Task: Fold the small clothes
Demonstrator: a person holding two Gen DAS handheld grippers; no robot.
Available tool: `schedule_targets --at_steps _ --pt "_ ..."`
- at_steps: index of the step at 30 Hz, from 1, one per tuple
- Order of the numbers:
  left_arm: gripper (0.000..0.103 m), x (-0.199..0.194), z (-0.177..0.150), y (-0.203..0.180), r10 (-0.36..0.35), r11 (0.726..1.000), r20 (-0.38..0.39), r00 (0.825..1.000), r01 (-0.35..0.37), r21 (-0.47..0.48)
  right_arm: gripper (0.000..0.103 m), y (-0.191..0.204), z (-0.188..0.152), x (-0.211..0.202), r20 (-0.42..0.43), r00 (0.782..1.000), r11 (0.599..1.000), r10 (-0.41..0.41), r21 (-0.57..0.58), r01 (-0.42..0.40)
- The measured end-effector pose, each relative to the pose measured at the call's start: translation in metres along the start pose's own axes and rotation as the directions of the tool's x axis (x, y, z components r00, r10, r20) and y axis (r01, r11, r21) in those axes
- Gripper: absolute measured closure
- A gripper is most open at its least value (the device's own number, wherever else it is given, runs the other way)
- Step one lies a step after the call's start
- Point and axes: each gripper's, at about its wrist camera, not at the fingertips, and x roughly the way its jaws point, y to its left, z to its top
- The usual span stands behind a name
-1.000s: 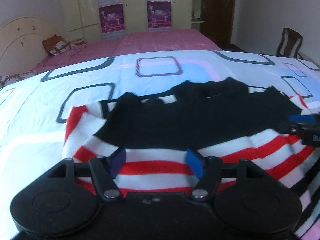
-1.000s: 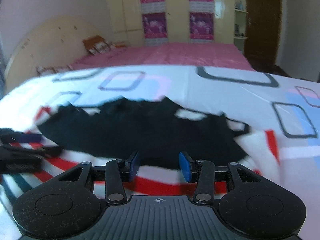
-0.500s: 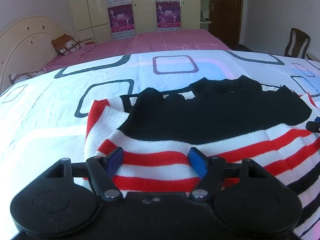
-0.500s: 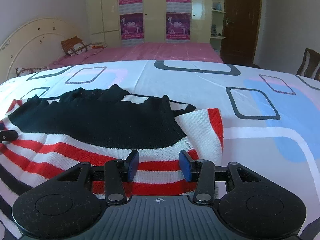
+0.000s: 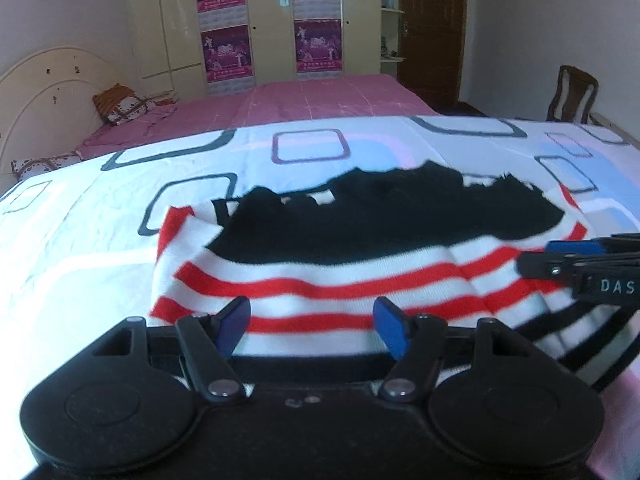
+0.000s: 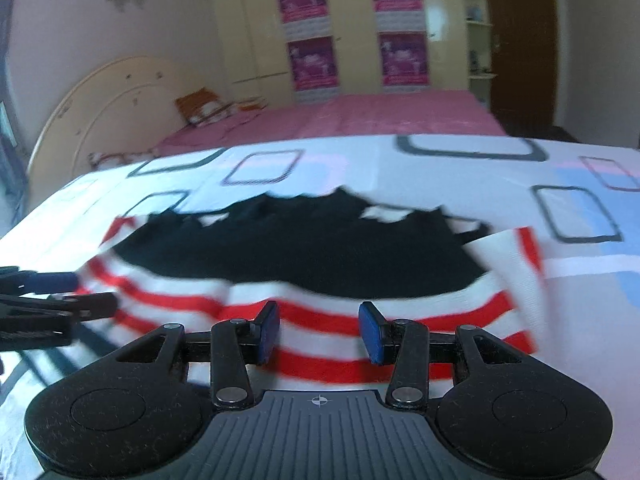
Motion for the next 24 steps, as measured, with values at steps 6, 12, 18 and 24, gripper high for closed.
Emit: schedule_targets --at_steps 6,12,18,24 --pt "0.033 0.007 -0.019 0.011 0.029 1.0 -0.02 0.999 -0.029 0.001 0.059 0.017 -0.018 0.004 -0.039 0.999 0.997 -0.027 -0.071 0.024" --pt "0.03 -0.002 -0.026 0.031 0.032 0.999 -0.02 0.999 -0.033 -0.02 0.059 -0.004 -0.026 -0.017 -0.019 0.998 0.997 -0.063 -0.045 0.062" --pt "0.029 -0.001 -0.032 0.038 0.026 0.999 -0.022 0.999 -0.026 -0.022 0.059 -0.023 -0.044 -0.024 -0.035 0.986 0.984 -0.161 -0.083 0.158" --pt "0.029 -0.002 -0.03 0.04 0.023 0.999 -0.041 0.999 -0.024 -0.028 0.059 -0.024 -0.053 -0.034 -0.037 0.973 0.973 -0.227 -0.063 0.224"
